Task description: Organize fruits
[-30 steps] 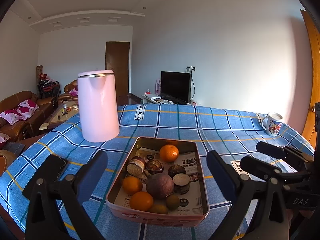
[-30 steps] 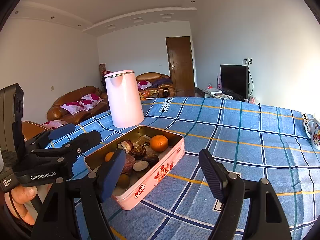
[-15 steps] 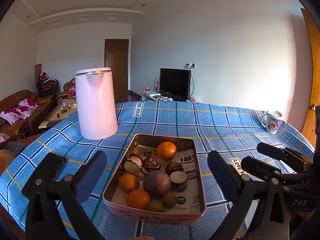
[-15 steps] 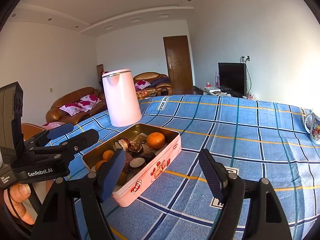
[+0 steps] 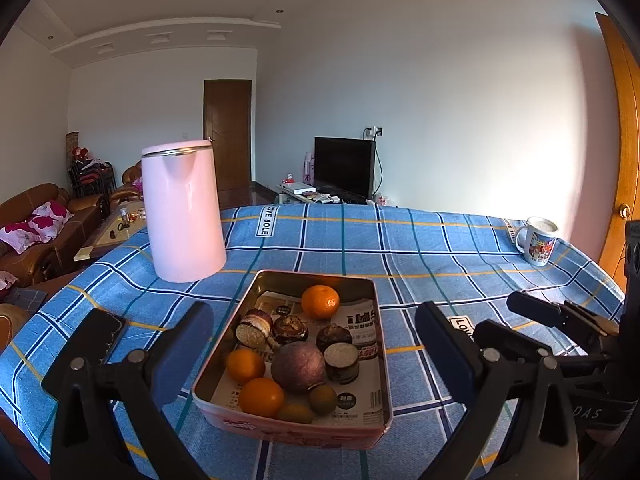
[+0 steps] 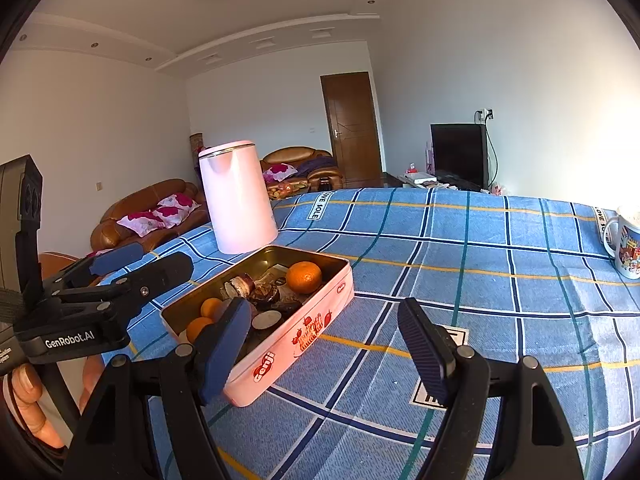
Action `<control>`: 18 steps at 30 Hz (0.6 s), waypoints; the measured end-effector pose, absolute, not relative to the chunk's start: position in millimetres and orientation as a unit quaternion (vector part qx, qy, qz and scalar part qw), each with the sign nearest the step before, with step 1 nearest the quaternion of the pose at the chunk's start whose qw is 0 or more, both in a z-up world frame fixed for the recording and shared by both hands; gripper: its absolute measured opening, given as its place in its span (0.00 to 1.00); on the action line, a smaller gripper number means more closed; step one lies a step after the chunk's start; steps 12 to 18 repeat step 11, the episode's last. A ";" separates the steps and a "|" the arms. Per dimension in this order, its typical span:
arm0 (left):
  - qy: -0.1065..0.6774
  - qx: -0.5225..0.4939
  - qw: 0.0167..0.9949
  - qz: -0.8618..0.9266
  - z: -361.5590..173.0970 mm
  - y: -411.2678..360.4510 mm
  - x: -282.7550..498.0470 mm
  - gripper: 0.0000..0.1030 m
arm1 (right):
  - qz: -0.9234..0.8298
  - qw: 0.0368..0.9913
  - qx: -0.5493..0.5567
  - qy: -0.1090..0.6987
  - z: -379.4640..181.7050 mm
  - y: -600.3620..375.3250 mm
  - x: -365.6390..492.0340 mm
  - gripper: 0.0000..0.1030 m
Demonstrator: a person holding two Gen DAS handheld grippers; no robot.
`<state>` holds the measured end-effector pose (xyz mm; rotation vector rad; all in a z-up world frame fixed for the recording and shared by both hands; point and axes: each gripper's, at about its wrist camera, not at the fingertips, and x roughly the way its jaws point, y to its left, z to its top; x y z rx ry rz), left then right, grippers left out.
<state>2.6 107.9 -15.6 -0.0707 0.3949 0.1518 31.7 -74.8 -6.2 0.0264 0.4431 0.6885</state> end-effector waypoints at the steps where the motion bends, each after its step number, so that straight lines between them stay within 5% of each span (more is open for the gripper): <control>1: 0.196 -0.034 0.977 0.077 -15.7 107.6 2.8 1.00 | 0.335 0.917 0.013 0.216 -6.5 -75.5 31.5 0.75; 18: 0.195 -0.029 0.977 0.080 -17.6 106.4 2.1 1.00 | 0.312 0.923 0.009 0.224 -11.9 -92.6 38.0 0.75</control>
